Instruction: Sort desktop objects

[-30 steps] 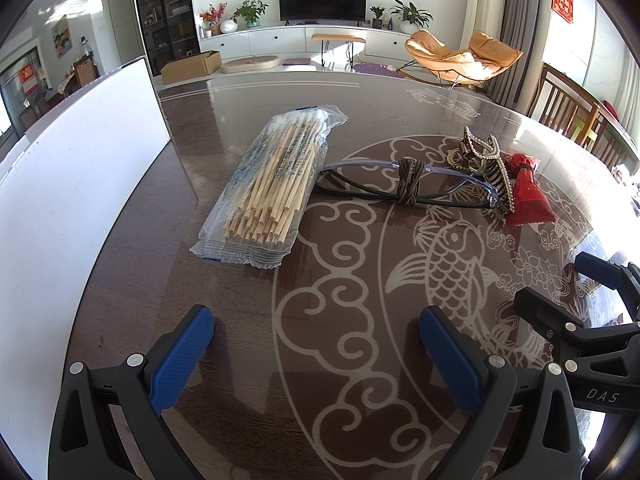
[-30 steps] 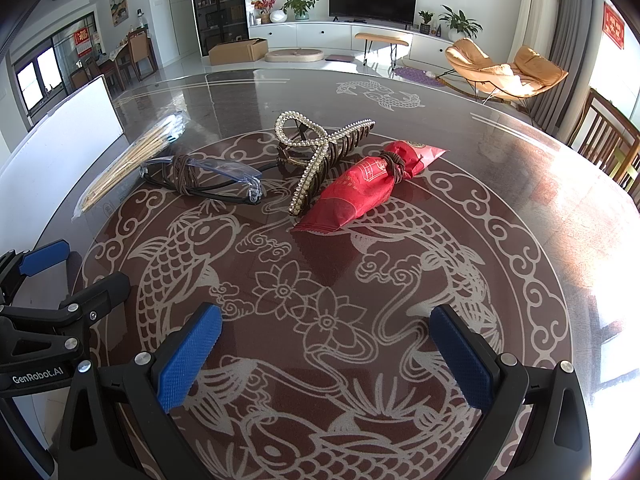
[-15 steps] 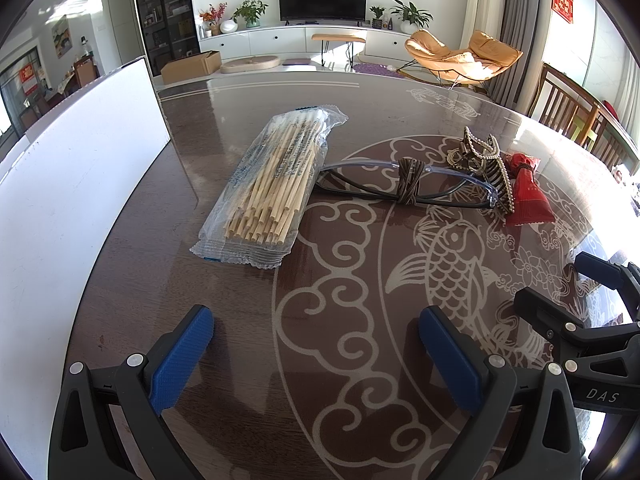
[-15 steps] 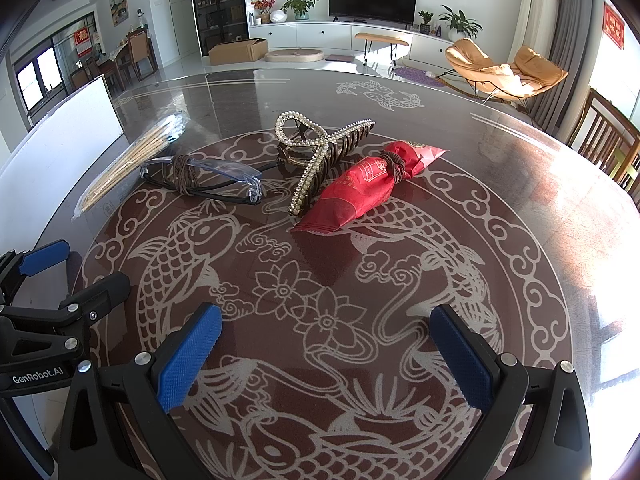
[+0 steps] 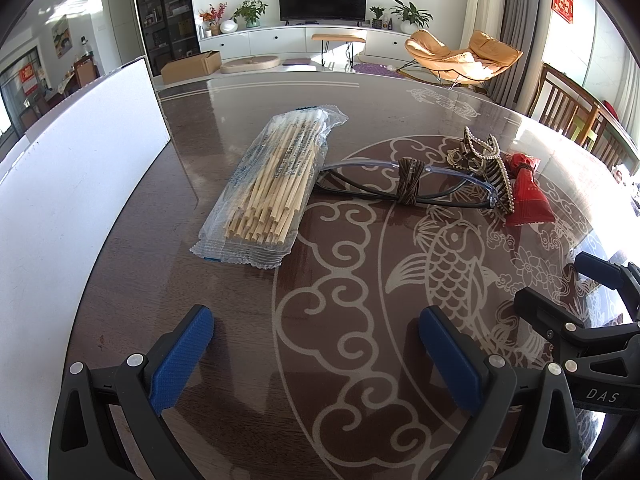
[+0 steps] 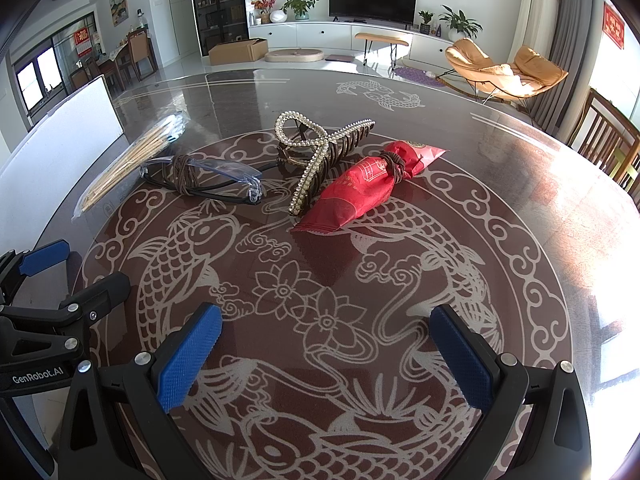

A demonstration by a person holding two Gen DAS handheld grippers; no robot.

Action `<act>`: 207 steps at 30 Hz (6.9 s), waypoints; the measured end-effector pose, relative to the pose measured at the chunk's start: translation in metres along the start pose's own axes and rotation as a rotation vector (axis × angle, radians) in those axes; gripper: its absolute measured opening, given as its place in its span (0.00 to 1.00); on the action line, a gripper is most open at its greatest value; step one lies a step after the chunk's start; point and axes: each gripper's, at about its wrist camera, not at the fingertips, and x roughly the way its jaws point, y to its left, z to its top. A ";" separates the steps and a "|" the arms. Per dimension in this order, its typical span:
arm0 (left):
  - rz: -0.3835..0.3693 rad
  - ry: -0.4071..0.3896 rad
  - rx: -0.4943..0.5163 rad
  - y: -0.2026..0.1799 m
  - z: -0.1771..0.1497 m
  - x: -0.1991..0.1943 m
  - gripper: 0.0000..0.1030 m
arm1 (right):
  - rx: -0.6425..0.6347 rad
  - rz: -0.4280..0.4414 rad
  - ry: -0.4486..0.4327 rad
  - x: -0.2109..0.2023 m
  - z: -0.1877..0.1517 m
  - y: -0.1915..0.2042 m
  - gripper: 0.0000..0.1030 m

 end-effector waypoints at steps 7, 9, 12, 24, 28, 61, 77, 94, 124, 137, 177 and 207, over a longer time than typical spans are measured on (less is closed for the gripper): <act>0.000 0.000 0.000 0.000 0.000 0.000 1.00 | 0.000 0.000 0.000 0.000 0.000 0.000 1.00; 0.000 0.000 -0.001 0.000 0.000 0.000 1.00 | 0.000 0.000 0.000 0.000 0.000 0.000 1.00; 0.001 0.000 -0.001 0.000 0.000 0.000 1.00 | 0.000 0.000 0.000 0.000 0.000 0.000 1.00; 0.001 0.000 -0.001 -0.001 0.000 0.000 1.00 | 0.000 0.000 0.000 0.000 0.000 0.000 1.00; 0.001 0.000 -0.001 -0.001 0.000 0.000 1.00 | 0.000 0.000 0.000 0.000 0.000 0.000 1.00; 0.000 0.000 -0.001 -0.002 0.000 0.000 1.00 | 0.000 0.000 0.000 0.000 0.000 0.000 1.00; 0.001 0.000 -0.001 -0.002 0.000 0.000 1.00 | 0.000 0.000 0.000 0.000 0.000 0.000 1.00; 0.001 0.000 -0.001 -0.002 0.000 0.000 1.00 | 0.000 0.000 0.000 0.000 0.000 0.000 1.00; -0.040 0.029 0.057 -0.002 -0.009 -0.005 1.00 | 0.000 0.000 0.000 0.000 0.000 0.000 1.00; -0.060 0.074 0.092 0.048 -0.008 -0.003 1.00 | 0.000 0.000 0.000 0.001 0.000 0.000 1.00; -0.041 -0.021 0.023 0.071 -0.069 -0.047 0.87 | -0.001 -0.003 0.001 -0.001 0.000 0.001 1.00; -0.024 -0.003 0.048 0.059 -0.068 -0.041 1.00 | -0.369 0.266 -0.007 0.054 0.075 0.076 0.64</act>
